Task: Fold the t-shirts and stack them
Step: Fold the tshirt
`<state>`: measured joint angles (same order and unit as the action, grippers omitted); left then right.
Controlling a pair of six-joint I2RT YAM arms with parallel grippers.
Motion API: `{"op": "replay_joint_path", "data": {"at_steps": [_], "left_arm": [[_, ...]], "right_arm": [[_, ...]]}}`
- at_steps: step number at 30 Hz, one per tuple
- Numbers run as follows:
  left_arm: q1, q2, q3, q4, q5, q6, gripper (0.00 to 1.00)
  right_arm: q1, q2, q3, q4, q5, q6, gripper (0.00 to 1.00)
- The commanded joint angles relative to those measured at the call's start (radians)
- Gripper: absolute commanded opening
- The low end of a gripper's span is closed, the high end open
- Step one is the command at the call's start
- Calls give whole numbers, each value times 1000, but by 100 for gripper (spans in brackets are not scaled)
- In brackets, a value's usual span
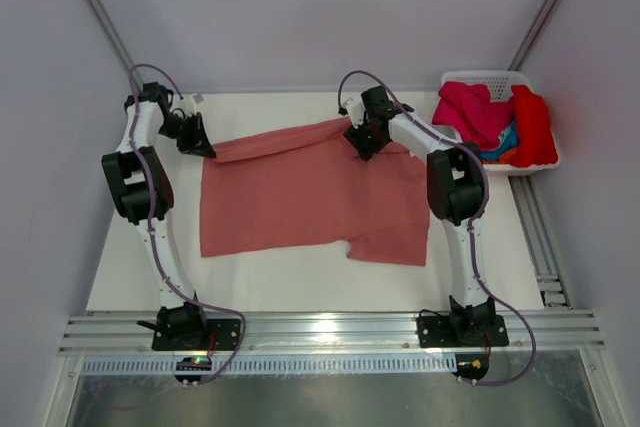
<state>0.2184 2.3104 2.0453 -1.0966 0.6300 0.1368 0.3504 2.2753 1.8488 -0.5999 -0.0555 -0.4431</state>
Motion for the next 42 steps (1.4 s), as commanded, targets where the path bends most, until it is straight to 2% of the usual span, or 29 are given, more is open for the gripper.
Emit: {"op": "replay_joint_path", "data": {"at_steps": [1, 7, 10, 11, 13, 14, 25, 33, 42], "left_arm": [[12, -28, -5, 7, 27, -8, 0], [10, -32, -22, 12, 36, -9, 0], [10, -34, -27, 14, 39, -11, 0], [12, -34, -28, 12, 40, -11, 0], [12, -35, -30, 14, 40, -11, 0], [12, -36, -31, 12, 39, -11, 0], [10, -42, -25, 14, 36, -11, 0], [15, -22, 114, -13, 19, -12, 0], [16, -34, 200, 1, -12, -11, 0]], "right_arm": [[2, 6, 47, 8, -14, -5, 53], [2, 9, 41, 3, -15, -5, 45], [2, 7, 40, 3, -17, -5, 37], [2, 7, 41, 3, -17, -6, 27], [1, 6, 40, 2, -23, -9, 19], [2, 4, 40, 3, -21, -9, 4], [2, -49, 27, 5, 29, -26, 3], [2, -125, 36, 68, 203, -39, 3], [2, -120, 85, 78, 243, -26, 3]]}}
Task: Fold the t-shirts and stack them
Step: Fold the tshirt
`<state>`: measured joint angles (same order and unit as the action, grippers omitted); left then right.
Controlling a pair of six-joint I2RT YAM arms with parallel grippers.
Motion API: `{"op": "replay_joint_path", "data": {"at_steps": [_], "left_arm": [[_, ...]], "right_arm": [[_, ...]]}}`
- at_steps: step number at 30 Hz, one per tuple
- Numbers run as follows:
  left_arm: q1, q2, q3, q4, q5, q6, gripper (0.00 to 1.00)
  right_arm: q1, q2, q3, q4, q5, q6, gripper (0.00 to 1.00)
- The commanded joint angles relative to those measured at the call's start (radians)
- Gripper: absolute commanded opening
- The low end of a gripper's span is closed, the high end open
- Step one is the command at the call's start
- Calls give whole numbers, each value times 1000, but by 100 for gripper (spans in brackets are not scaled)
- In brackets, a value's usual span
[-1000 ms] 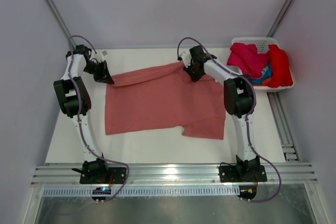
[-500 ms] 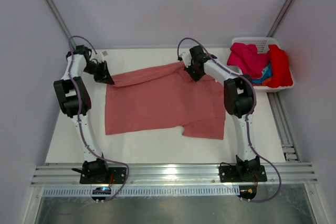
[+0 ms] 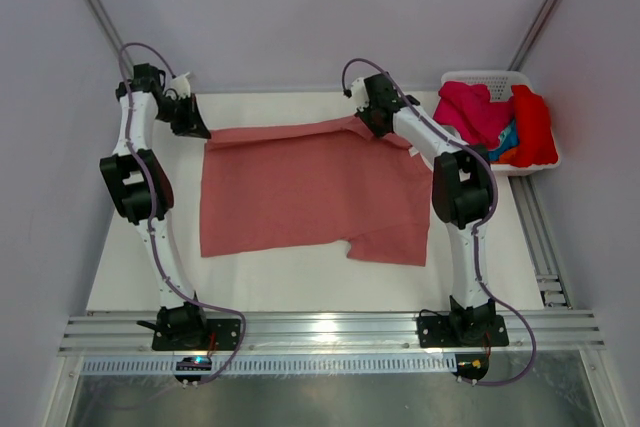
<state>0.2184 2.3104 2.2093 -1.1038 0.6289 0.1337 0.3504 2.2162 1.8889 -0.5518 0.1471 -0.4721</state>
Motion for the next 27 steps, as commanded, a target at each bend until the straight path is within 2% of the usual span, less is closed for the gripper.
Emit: {"op": "replay_joint_path", "data": {"at_steps": [1, 19, 27], "left_arm": [[18, -35, 39, 12, -11, -6, 0], [26, 24, 161, 96, -40, -20, 0], [27, 32, 156, -42, -6, 104, 0]], "right_arm": [[2, -59, 55, 32, 40, 1, 3], [2, -66, 96, 43, 68, -7, 3], [2, -144, 6, -11, 32, -20, 3]]}}
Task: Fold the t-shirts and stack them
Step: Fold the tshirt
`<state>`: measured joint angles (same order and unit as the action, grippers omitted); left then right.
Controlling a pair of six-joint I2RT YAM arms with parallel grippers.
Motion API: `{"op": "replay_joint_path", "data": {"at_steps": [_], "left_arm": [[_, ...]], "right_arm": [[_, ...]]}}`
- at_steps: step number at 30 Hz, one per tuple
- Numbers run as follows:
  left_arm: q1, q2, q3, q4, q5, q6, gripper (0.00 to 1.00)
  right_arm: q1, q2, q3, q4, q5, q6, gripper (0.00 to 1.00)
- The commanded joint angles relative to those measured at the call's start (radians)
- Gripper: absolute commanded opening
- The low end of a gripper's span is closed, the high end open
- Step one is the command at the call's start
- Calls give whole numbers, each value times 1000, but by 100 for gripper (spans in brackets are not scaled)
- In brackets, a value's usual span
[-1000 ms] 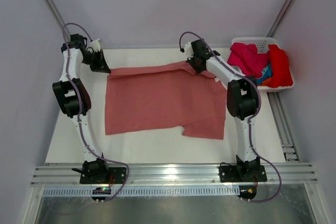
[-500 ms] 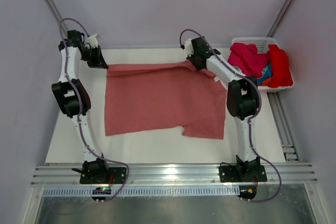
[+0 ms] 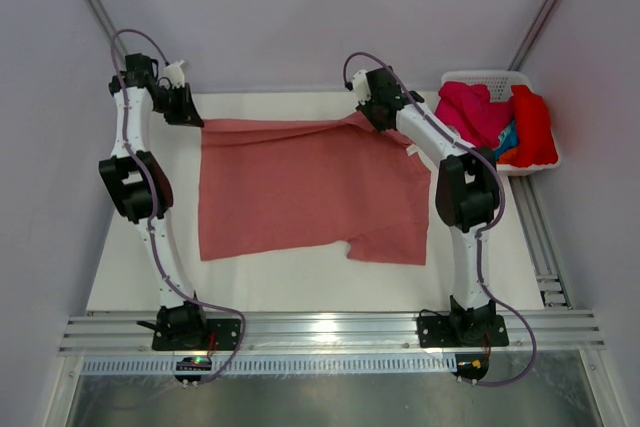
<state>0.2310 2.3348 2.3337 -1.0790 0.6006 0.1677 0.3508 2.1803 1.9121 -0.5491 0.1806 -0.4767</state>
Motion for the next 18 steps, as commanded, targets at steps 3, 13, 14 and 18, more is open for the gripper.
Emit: {"op": "replay_joint_path", "data": {"at_steps": [3, 13, 14, 18], "left_arm": [[14, 9, 29, -84, 19, 93, 0], [14, 20, 29, -120, 70, 134, 0], [14, 26, 30, -133, 70, 139, 0], [14, 21, 32, -145, 74, 148, 0]], "right_arm": [[1, -126, -27, -49, -7, -14, 3], [2, -149, -28, -159, -76, -42, 3], [2, -146, -28, -178, -88, -48, 3], [2, -123, -28, -259, -148, -62, 3]]}}
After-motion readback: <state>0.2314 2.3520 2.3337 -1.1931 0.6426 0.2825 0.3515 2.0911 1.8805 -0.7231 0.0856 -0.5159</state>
